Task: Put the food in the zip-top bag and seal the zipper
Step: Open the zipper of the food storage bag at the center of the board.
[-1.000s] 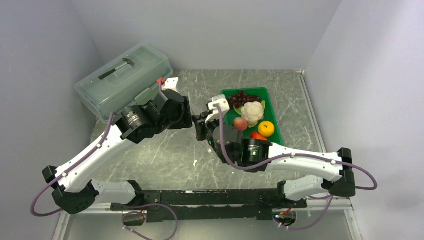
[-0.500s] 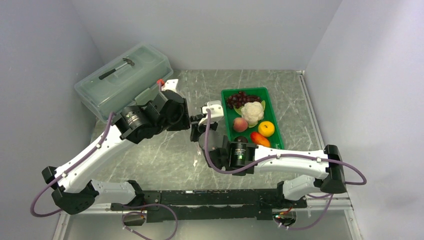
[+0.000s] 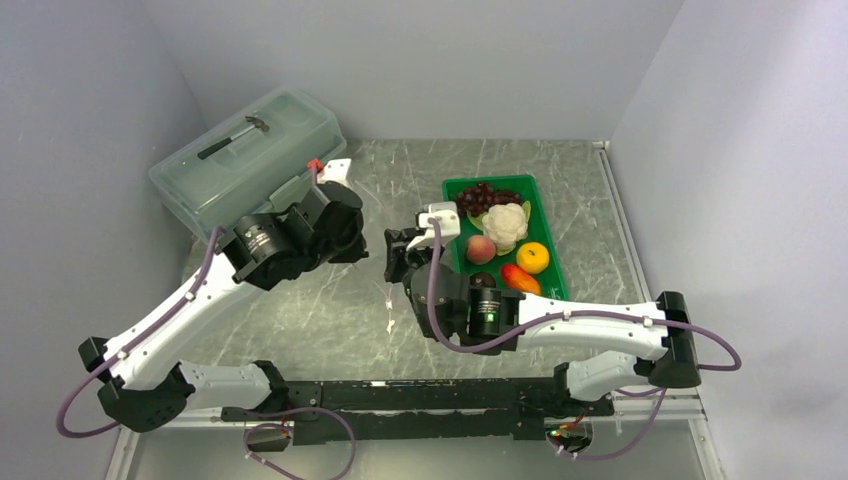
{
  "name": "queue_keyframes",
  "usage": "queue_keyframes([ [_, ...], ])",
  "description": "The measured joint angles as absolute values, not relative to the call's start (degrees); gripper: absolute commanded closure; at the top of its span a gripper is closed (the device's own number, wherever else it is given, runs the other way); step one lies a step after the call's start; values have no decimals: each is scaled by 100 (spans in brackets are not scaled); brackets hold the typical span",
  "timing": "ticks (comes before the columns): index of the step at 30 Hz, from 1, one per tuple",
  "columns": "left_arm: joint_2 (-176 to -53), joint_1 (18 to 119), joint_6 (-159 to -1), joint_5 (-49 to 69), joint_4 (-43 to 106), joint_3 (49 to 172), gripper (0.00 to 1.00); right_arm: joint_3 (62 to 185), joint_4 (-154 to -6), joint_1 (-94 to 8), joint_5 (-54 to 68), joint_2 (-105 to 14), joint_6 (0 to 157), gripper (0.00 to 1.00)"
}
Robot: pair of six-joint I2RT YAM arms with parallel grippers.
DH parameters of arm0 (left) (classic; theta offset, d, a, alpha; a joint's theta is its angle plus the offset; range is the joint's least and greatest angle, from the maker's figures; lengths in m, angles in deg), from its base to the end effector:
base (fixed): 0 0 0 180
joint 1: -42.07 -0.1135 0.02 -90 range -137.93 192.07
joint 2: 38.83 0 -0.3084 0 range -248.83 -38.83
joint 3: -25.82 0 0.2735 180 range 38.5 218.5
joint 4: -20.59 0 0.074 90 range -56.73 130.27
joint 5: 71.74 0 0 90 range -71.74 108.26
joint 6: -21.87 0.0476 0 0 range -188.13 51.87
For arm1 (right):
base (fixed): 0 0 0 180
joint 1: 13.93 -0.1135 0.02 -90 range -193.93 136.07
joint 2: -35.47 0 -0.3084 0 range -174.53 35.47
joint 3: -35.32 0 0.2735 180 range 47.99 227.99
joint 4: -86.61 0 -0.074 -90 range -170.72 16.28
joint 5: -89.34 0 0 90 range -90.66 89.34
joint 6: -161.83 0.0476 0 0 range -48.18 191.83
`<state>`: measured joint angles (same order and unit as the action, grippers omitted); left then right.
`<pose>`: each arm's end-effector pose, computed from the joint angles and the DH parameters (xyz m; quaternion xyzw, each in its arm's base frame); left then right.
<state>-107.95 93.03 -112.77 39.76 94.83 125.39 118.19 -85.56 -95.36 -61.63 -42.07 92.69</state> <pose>0.1592 -0.1686 0.4584 -0.0233 0.9063 -0.1704 0.3861 0.0893 0.3130 0.4358 -0.0110 0.7145 0.2342 0.6592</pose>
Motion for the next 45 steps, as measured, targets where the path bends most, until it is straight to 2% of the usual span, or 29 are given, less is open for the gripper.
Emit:
queue_keyframes([
  [12, -10686, 9303, -11026, 4577, 10147, 13003, 100, 11659, -7968, -9516, -6120, -3930, 9758, 100],
  [21, -11118, 9298, -10444, 4789, 10702, 13628, 100, 11644, -7419, -9072, -5702, -3995, 10477, 100],
  [29, -11309, 9298, -10145, 4756, 10941, 13634, 100, 11187, -7076, -8410, -4915, -4019, 11503, 100],
  [39, -11636, 9298, -9863, 4507, 10936, 13422, 100, 10964, -6711, -8240, -4345, -4104, 12123, 100],
  [45, -11743, 9298, -9747, 4509, 10899, 13215, 100, 10907, -6665, -8146, -4155, -4102, 12152, 73],
])
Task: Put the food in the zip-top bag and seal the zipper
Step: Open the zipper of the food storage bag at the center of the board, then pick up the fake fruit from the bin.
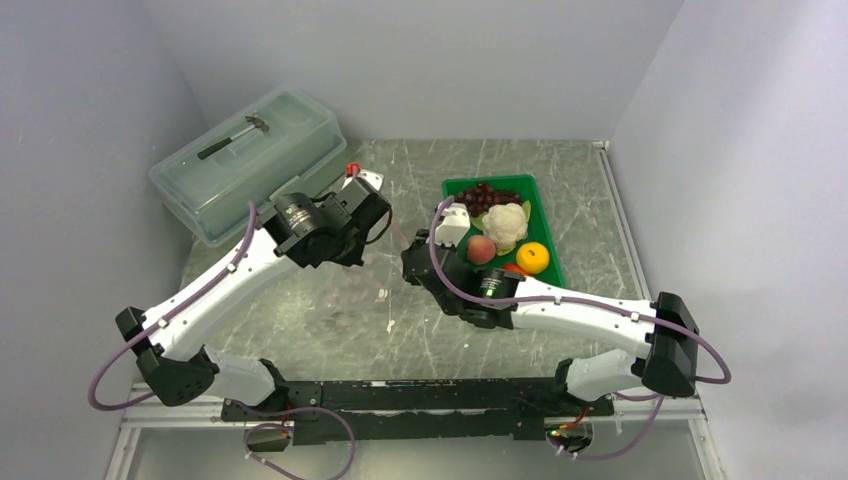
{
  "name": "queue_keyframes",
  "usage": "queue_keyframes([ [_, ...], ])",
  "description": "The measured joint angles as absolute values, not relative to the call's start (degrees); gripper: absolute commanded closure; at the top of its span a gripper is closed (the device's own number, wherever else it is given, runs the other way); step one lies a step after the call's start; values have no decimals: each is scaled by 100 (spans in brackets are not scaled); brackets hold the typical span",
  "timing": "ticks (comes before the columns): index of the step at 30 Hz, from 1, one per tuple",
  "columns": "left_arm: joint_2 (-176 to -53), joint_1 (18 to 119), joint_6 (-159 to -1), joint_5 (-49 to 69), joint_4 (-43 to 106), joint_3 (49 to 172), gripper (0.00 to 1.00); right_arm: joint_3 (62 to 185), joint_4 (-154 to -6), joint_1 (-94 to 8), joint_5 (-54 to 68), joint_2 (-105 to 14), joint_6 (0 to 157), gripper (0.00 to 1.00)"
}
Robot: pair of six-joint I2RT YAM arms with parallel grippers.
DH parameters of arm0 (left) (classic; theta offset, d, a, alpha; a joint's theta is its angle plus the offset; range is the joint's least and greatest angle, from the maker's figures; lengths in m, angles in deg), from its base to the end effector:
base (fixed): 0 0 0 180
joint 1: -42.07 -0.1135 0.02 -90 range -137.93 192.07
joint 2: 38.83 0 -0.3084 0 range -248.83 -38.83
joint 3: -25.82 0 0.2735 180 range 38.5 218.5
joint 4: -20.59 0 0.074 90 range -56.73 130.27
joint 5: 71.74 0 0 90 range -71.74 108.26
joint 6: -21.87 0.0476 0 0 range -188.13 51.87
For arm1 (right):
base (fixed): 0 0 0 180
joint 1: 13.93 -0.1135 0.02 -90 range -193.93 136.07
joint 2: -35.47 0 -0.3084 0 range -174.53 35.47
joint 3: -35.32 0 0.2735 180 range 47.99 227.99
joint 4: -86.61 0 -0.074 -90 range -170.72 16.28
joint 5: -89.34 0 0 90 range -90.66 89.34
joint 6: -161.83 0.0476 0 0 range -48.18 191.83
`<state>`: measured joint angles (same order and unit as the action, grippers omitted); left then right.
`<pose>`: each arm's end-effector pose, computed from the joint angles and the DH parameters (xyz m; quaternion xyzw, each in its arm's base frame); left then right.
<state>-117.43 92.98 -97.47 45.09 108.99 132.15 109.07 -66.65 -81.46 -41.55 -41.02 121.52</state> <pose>0.1795 -0.1868 0.4415 0.1184 0.9354 0.0129 0.3329 0.1499 0.2809 0.3462 0.0484 0.8268 0.2459 0.5035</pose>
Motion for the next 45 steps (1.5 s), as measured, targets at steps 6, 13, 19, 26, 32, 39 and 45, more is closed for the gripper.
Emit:
queue_keyframes([
  [6, -11822, 9296, -9745, 4566, 10901, 13075, 100, 10851, -6598, -8128, -4054, -4011, 12040, 59],
  [13, -11940, 9296, -9727, 4577, 10888, 13046, 100, 10816, -6530, -8108, -4006, -3486, 11817, 50],
  [19, -11955, 9296, -9725, 4574, 10790, 12913, 100, 10816, -6202, -7993, -3932, -3040, 11509, 46],
  [26, -11955, 9296, -9719, 4570, 10705, 12869, 100, 10813, -5492, -7606, -3936, -2609, 11227, 34],
  [32, -11955, 9296, -9684, 4570, 10687, 12869, 100, 10656, -5142, -6941, -3897, -2166, 11028, 23],
  [39, -11955, 9298, -9623, 4553, 10643, 12850, 100, 10630, -4862, -6093, -3503, -2432, 10727, 20],
  [45, -11931, 9298, -9614, 4553, 10630, 12804, 100, 10636, -4779, -5361, -2948, -3033, 10600, 18],
])
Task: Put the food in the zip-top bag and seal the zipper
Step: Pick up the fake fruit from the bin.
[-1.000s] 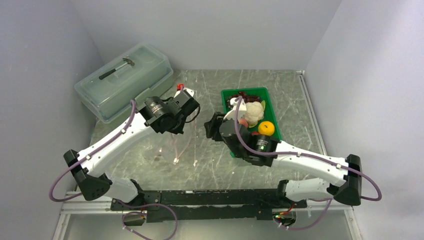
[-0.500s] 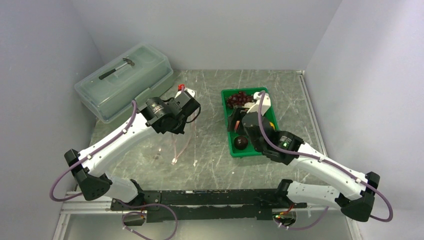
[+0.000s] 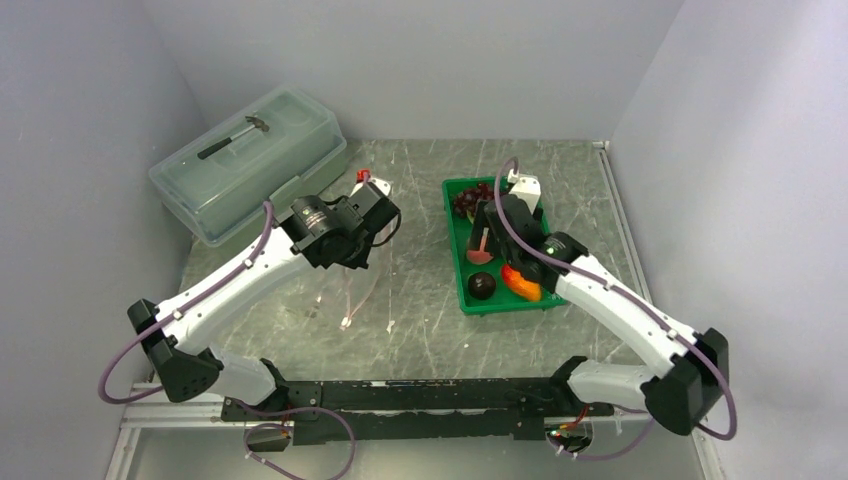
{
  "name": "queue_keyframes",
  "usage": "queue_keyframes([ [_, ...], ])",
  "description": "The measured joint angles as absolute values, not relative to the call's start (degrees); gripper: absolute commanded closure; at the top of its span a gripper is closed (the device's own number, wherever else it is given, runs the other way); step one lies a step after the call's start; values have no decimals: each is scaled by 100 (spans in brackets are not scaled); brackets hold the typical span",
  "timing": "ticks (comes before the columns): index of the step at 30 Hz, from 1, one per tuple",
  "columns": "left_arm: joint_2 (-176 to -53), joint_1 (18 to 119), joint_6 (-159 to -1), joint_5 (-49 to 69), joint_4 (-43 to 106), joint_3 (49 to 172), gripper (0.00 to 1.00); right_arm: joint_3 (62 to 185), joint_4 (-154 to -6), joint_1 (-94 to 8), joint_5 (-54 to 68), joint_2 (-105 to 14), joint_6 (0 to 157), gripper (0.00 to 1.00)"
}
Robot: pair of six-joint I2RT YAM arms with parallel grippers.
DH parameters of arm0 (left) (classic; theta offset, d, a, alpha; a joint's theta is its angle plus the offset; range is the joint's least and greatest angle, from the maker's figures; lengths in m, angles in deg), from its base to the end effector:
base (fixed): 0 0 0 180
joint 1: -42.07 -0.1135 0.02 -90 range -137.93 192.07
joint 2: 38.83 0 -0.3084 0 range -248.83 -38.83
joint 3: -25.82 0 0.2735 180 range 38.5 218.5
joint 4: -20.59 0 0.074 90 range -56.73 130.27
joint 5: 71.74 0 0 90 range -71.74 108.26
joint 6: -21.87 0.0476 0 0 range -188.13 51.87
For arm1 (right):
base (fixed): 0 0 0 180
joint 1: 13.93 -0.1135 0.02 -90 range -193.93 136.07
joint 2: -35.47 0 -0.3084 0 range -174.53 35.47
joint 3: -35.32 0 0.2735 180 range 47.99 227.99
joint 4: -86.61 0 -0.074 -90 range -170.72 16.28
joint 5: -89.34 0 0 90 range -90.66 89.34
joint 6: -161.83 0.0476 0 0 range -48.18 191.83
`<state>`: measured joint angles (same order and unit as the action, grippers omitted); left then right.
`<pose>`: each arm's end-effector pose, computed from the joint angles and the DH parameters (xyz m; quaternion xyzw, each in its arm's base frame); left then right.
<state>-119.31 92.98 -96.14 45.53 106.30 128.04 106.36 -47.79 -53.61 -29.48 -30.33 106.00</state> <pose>0.1897 -0.1990 0.4144 0.1359 0.9385 0.0382 0.3149 0.2102 0.1446 0.3448 0.0621 0.8831 0.0637 0.4607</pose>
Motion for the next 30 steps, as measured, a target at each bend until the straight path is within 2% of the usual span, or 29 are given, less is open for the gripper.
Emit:
queue_keyframes([
  [11, -11768, 9298, -9555, 4507, 10563, 12784, 100, 11189, -5030, -4207, -1982, -4395, 10764, 16],
  [30, -11715, 9296, -9428, 4354, 10423, 12688, 100, 12772, -5513, -3460, -1569, -6515, 12296, 16],
])
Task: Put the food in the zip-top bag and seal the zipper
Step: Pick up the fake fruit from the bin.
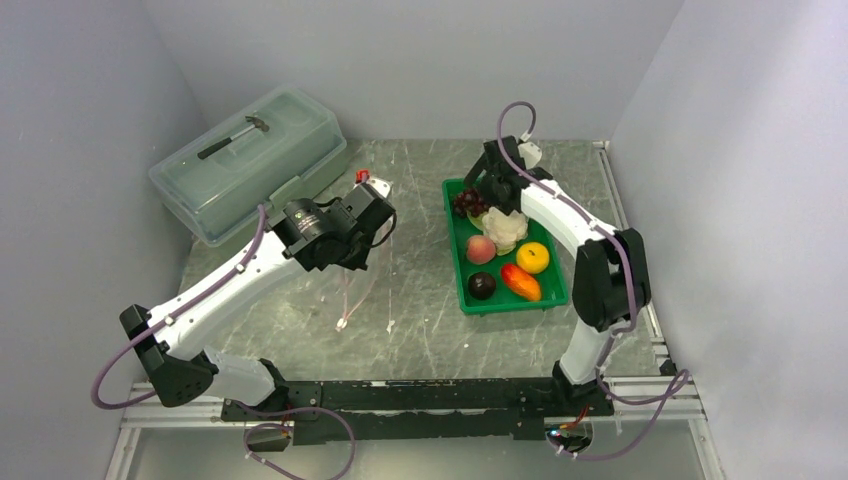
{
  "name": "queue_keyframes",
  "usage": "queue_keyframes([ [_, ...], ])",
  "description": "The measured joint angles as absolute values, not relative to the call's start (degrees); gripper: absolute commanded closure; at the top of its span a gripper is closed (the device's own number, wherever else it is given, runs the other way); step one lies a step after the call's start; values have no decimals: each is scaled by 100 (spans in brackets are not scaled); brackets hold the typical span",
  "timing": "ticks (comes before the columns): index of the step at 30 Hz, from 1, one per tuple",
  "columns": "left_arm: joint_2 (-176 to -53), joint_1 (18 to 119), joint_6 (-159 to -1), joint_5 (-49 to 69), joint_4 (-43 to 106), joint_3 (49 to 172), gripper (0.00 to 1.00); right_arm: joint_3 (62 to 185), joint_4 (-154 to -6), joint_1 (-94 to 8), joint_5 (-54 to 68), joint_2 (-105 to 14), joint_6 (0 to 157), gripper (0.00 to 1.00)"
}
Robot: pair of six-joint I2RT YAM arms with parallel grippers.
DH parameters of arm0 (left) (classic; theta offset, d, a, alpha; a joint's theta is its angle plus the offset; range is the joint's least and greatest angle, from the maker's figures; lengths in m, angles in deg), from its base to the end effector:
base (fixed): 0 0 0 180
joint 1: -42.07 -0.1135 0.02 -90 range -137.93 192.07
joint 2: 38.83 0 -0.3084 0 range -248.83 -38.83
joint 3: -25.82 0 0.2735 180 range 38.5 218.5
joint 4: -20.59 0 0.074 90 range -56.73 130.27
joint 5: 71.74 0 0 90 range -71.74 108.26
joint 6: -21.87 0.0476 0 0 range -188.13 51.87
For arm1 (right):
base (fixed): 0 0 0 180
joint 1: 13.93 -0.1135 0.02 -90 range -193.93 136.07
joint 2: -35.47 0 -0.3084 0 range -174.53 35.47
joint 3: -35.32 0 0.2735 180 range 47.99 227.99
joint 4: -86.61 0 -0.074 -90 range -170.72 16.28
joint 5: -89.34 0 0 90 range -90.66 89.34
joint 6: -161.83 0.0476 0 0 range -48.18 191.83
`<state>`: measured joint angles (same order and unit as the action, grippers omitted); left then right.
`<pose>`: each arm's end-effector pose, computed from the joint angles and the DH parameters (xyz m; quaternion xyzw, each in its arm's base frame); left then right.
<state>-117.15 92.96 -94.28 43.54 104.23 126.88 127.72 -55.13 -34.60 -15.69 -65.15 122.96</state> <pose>0.1840 -0.1941 0.4190 0.1486 0.9343 0.0130 0.3237 0.4068 0.1403 0.2905 0.2887 0.8757 0.1171 0.3689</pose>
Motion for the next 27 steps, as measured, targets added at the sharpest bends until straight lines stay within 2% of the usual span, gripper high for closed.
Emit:
queue_keyframes([
  [13, -11715, 9298, -9301, 4306, 10423, 12688, 100, 13725, -5391, -3254, -1672, -7687, 13013, 18],
  [19, -11715, 9296, -9251, 4271, 10423, 12688, 100, 14192, -5312, -3247, -1687, -8161, 13170, 22],
  [27, -11706, 9298, -9142, 4247, 10375, 12679, 100, 14068, -5168, -3250, -1687, -8417, 13295, 28],
])
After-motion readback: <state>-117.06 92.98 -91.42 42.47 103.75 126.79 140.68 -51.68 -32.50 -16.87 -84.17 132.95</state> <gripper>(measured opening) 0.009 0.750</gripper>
